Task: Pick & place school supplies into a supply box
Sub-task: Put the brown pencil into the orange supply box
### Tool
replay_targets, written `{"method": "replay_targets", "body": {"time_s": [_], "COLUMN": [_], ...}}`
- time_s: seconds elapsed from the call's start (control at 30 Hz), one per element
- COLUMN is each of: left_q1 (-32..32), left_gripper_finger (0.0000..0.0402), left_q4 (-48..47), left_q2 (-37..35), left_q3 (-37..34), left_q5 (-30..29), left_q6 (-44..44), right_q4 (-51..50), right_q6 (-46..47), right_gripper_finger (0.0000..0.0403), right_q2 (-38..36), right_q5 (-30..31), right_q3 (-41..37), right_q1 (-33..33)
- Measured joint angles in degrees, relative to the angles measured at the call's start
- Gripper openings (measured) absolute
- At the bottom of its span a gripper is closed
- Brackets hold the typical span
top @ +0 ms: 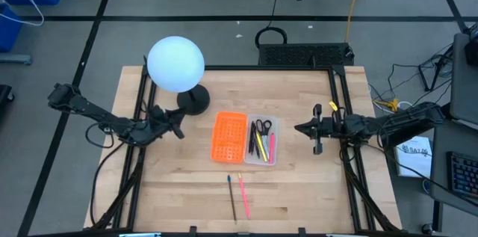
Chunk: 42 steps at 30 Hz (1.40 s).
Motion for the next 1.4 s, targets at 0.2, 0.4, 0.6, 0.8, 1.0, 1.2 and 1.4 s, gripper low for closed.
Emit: {"method": "replay_targets", "body": {"time_s": [0.2, 0.4, 0.6, 0.8, 1.0, 1.2, 1.4], "left_q1": [-1.8, -7.3, -6.3, -1.7, 2.5, 6.4, 7.9], "left_gripper_finger": [0.0006, 0.0004, 0.0005, 0.0007, 0.0008, 0.0017, 0.0035], "left_q4": [-0.4, -14.5, -40.9, -50.4, -48.8, -50.0, -66.8], "left_q2": [2.1, 15.0, 29.9, 41.8, 50.3, 57.5, 66.7], "left_q3": [1.8, 14.7, 32.4, 43.0, 49.5, 56.9, 72.9], "left_q5": [13.6, 16.9, 23.4, 38.2, 52.1, 65.1, 70.2], "left_q6": [-7.7, -14.0, -27.6, -29.4, -21.3, -6.3, 2.4], "right_q4": [0.4, 0.4, 2.0, 2.7, 2.9, 3.7, 4.2], "right_q6": [0.0, -1.2, -1.5, -2.0, -2.8, -3.2, -2.8], "right_gripper_finger": [0.0, 0.0, 0.0, 0.0, 0.0, 0.0, 0.0], "right_q2": [0.0, 0.0, 0.0, 0.0, 0.0, 0.0, 0.1], "right_q5": [0.0, -0.1, -0.2, -4.7, -4.6, -4.5, -4.5], "right_q3": [-0.1, -0.1, -0.2, -0.2, -0.2, -0.2, -0.2], "right_q1": [0.0, 0.0, 0.0, 0.0, 0.0, 0.0, 0.0]}}
